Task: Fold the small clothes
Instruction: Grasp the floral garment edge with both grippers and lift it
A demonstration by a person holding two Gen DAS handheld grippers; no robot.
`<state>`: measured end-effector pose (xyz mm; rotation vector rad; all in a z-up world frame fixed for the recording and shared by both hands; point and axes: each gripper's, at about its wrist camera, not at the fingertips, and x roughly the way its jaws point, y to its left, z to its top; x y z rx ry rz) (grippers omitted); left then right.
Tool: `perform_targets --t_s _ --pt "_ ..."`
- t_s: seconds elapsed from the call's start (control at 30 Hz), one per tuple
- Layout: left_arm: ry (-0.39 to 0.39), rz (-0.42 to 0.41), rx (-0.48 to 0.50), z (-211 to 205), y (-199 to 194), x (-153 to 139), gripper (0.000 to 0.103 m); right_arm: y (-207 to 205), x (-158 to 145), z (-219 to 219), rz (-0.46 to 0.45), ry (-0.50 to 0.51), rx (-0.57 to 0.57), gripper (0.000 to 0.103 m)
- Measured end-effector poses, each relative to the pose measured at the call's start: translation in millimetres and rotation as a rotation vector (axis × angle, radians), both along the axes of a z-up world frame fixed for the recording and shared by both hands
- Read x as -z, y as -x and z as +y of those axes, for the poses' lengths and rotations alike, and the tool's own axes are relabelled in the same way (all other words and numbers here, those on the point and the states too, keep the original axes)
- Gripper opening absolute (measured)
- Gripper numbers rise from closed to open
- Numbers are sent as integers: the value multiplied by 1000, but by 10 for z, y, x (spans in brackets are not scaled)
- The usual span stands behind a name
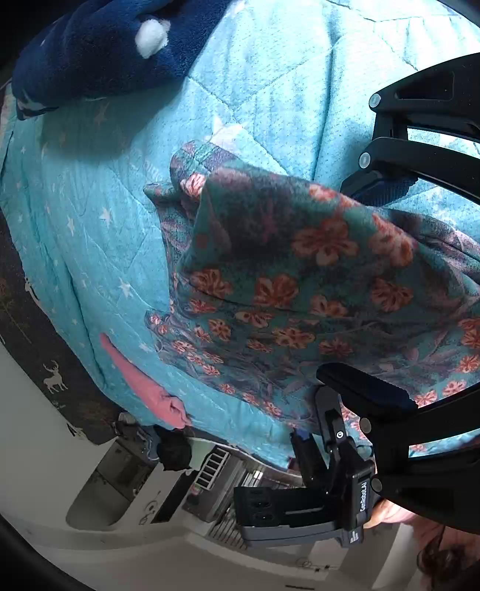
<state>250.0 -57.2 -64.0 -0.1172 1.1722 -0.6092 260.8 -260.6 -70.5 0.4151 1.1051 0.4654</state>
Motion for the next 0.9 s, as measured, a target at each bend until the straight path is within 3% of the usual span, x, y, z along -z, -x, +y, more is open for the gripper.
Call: perform_targets --t_s 0.2,0.4,0.53,0.63,0.67,0.7,0.73,0.77,0.8,0.9 --pt "9 0 -13 32 5 3 68 -6 -5 105 -18 57 -17 79" --pt "9 1 -3 34 7 9 68 -19 19 78 -17 41 -18 79" --pt "17 -13 27 26 7 33 76 -24 33 67 -34 44 -27 79" --pt "17 -38 45 -9 0 42 77 -15 30 14 -58 29 -13 70" --pt "11 -50 41 -24 -1 29 73 -21 25 -7 -61 28 -1 57" --pt "7 -56 39 -33 -1 15 63 -32 17 -22 -62 19 7 46" --pt "4 -62 40 -45 1 -7 56 -45 10 -42 -60 -12 11 40" --pt "6 -68 47 -48 7 -34 41 -56 7 -40 -56 -42 5 27" --pt "8 -72 51 -45 16 -62 36 -65 1 -27 -52 -68 -2 24" --pt "-12 -124 56 -35 93 -176 30 -33 -91 66 -92 -17 -15 22"
